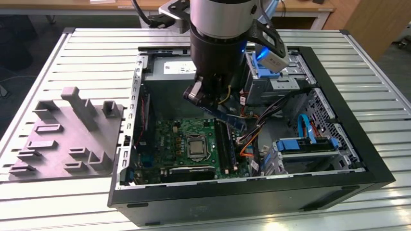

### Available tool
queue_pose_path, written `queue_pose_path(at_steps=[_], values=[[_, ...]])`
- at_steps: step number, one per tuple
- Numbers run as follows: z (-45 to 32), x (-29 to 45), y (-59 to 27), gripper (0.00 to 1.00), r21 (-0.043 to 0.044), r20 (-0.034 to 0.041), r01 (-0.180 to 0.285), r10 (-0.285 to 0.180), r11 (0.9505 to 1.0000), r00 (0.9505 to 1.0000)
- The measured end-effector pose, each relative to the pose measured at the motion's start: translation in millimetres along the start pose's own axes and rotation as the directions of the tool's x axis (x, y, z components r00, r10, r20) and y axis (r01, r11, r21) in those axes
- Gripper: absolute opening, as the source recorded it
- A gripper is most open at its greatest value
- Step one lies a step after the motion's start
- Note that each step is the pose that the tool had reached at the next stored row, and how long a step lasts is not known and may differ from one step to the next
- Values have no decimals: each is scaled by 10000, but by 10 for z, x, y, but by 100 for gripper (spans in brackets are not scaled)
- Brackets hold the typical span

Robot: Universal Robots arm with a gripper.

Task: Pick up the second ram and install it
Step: 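Insert the second ram into the second slot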

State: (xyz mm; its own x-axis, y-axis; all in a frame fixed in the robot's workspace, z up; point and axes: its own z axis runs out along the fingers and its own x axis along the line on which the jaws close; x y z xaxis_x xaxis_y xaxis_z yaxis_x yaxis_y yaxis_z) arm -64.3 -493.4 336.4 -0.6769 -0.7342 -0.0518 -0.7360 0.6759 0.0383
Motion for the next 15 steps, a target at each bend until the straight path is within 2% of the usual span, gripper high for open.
queue_pose_path(at_steps=[4,8,12,15], values=[[4,0,0,11,36,30,-730,729,9973,9973],[10,0,0,11,72,62,-1458,1458,9893,9893],[15,1,-1,11,103,96,-2163,2162,9763,9763],[20,1,-1,11,126,124,-2698,2696,9628,9629]])
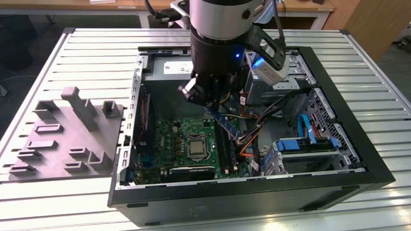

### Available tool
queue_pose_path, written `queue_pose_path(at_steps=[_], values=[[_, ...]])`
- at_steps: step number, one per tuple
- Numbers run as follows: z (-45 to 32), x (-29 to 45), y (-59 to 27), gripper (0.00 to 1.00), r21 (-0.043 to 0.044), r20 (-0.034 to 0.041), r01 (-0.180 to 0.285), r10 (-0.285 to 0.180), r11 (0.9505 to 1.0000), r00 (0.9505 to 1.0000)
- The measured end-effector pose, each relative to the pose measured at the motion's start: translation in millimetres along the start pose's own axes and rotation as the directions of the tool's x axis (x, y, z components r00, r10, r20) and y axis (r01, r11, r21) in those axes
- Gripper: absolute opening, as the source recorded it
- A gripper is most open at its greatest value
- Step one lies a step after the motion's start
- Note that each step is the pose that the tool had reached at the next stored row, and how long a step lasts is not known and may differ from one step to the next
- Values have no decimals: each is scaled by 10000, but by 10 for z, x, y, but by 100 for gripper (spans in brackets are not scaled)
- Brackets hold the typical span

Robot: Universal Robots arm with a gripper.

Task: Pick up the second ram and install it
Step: 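Insert the second ram into the second slot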

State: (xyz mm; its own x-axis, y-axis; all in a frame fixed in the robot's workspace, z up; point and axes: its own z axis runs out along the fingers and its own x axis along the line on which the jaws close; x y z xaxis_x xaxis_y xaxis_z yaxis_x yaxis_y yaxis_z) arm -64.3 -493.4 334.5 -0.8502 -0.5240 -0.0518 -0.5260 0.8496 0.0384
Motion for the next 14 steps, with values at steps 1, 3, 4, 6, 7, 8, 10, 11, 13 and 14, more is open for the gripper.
queue_pose_path(at_steps=[1,3,4,6,7,8,10,11,13,14], values=[[1,0,0,11,10,6,-180,180,9998,9998],[4,0,0,11,28,21,-539,538,9985,9985],[5,0,0,11,36,29,-716,716,9974,9974],[7,0,0,11,55,45,-1091,1090,9940,9940],[8,0,0,11,63,53,-1269,1268,9919,9919],[9,0,0,11,71,61,-1448,1447,9894,9895],[11,1,-1,11,87,78,-1802,1801,9836,9836],[12,1,-1,11,95,86,-1977,1976,9802,9802],[15,1,-1,11,111,105,-2343,2342,9721,9721],[16,1,-1,11,117,113,-2513,2512,9678,9679]])
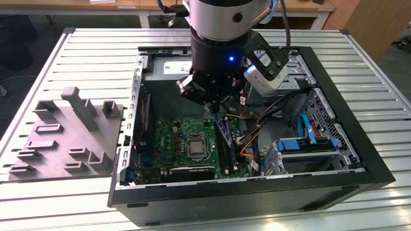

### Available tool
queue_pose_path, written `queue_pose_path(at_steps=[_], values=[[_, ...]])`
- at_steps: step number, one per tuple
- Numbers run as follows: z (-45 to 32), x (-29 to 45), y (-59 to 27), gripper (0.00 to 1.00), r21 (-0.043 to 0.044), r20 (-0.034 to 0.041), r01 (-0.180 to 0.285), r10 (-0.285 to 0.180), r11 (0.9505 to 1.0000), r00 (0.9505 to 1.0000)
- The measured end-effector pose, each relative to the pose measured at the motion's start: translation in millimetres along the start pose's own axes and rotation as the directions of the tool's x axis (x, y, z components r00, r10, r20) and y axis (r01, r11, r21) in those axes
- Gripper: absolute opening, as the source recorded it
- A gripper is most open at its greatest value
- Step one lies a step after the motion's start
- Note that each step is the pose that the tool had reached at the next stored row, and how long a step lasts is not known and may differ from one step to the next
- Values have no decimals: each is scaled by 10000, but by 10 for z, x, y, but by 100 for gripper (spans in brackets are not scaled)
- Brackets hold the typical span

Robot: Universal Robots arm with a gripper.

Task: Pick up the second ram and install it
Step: 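Insert the second ram into the second slot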

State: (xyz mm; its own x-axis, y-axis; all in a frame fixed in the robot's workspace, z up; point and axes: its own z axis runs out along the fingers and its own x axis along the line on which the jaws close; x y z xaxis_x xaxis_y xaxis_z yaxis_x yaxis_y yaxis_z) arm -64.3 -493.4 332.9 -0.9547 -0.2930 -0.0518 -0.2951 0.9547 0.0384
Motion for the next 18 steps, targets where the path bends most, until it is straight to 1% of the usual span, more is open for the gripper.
queue_pose_path(at_steps=[2,4,7,9,11,14,16,18], values=[[3,0,0,11,19,14,-358,358,9994,9994],[5,0,0,11,37,28,-716,716,9974,9974],[10,0,0,11,64,53,-1269,1269,9919,9919],[13,1,0,11,80,69,-1624,1624,9867,9867],[16,1,-1,11,96,86,-1977,1976,9802,9802],[22,1,-1,11,118,113,-2518,2517,9677,9677],[26,1,-1,11,133,132,-2864,2862,9580,9581],[30,2,-1,11,147,151,-3212,3210,9469,9470]])
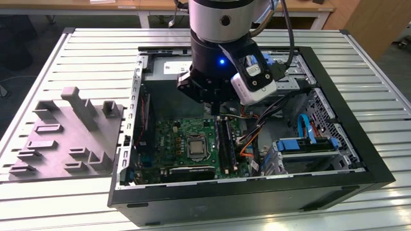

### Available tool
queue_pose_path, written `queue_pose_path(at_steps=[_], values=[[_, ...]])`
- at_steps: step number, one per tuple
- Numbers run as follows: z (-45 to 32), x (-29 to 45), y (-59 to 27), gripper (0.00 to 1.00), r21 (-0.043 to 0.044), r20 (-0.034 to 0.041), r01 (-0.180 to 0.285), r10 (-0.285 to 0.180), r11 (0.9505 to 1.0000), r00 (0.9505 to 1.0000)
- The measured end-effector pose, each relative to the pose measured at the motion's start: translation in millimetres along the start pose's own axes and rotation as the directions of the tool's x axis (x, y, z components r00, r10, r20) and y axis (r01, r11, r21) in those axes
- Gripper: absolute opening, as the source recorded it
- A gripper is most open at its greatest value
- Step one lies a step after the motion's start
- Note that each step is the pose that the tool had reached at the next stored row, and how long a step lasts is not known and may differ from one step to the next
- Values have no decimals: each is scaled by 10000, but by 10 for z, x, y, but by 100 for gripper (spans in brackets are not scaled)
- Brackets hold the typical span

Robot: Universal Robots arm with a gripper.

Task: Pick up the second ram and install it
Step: 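Insert the second ram into the second slot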

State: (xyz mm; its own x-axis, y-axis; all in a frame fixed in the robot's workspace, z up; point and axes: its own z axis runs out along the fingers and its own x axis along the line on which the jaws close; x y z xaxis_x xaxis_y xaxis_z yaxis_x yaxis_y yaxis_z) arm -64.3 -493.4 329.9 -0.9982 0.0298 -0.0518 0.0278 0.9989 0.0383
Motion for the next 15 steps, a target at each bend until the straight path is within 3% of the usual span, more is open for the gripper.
queue_pose_path(at_steps=[7,15], values=[[1,-9,1,11,4,5,-106,105,9999,9999],[42,-140,3,11,1,1,-103,103,9999,9999]])
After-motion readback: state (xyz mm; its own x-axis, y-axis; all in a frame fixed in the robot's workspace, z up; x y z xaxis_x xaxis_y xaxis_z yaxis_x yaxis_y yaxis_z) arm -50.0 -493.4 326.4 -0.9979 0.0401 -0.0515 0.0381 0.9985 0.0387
